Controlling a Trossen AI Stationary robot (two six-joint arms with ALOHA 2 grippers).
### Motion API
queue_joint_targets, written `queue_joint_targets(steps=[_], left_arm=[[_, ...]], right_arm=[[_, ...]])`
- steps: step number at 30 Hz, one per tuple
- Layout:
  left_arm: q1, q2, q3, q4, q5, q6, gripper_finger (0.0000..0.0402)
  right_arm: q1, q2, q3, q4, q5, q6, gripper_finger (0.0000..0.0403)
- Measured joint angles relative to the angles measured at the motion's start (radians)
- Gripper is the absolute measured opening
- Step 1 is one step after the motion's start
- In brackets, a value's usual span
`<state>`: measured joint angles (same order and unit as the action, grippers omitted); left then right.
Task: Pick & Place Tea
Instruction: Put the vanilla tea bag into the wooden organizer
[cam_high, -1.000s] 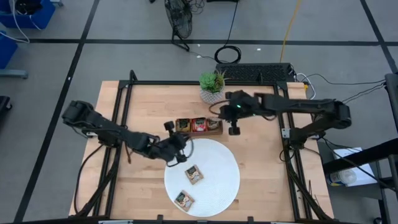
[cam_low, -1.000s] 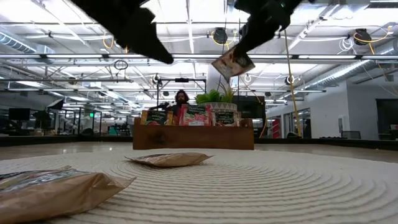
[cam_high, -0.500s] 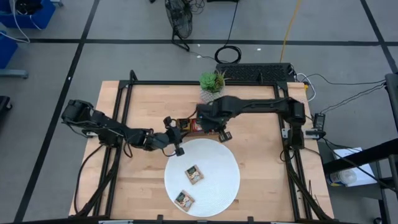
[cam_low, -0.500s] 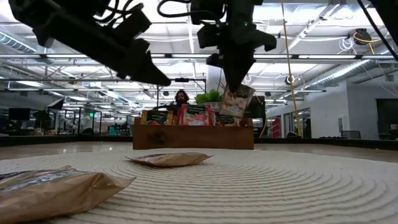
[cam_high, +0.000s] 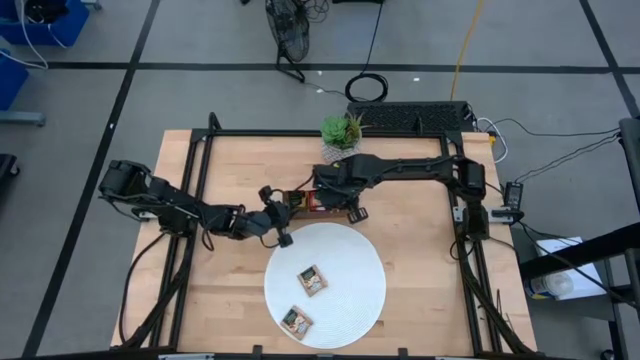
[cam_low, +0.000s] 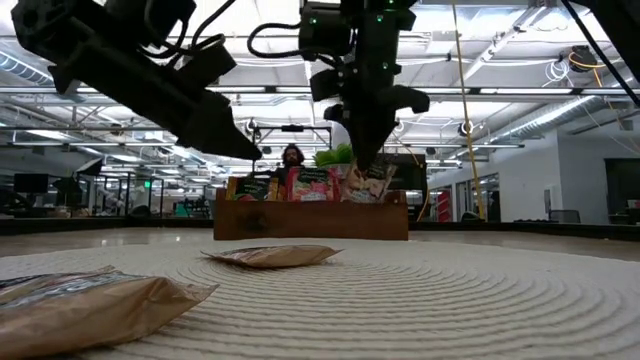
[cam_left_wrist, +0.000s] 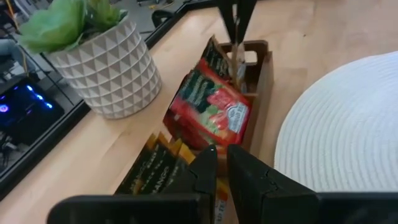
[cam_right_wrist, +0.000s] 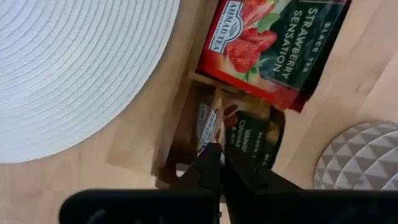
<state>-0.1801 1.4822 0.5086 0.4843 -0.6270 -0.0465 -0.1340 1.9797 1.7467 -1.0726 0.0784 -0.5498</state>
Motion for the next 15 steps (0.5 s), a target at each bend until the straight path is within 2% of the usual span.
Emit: queue_joint_targets(steps=[15], left_arm=[[0.023, 0.000, -0.006, 0.000, -0.001, -0.020, 0.0044]], right_arm=[[0.012, 0.000, -0.024, -0.057, -0.001, 0.025, 0.0000]])
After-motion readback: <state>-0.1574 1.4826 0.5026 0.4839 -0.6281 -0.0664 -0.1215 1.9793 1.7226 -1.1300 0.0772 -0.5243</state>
